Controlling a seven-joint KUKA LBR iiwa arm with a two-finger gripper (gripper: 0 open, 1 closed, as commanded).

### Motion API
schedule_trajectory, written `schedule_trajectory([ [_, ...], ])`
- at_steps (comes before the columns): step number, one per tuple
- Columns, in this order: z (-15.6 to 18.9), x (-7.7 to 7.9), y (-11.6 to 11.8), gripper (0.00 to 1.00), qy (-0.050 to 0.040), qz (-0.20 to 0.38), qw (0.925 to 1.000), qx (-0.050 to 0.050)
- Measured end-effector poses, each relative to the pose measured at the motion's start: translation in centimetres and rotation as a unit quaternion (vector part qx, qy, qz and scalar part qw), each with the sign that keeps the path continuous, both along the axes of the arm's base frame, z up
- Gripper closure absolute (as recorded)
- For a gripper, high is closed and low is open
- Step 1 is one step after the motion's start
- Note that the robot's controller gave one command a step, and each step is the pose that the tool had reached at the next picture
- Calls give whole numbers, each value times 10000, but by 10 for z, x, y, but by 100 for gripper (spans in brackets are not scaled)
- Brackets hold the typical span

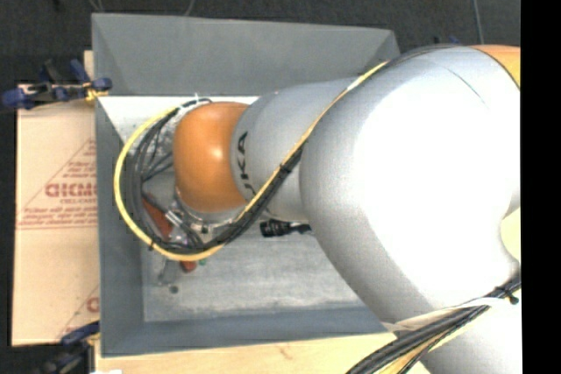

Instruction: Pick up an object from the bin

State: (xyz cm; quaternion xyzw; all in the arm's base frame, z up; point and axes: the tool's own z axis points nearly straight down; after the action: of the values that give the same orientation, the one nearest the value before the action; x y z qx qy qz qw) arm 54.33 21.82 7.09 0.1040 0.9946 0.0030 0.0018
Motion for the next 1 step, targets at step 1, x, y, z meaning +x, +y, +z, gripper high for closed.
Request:
schedule_trajectory([
  [1,-1,12,-49,0,18,-343,9994,-31],
])
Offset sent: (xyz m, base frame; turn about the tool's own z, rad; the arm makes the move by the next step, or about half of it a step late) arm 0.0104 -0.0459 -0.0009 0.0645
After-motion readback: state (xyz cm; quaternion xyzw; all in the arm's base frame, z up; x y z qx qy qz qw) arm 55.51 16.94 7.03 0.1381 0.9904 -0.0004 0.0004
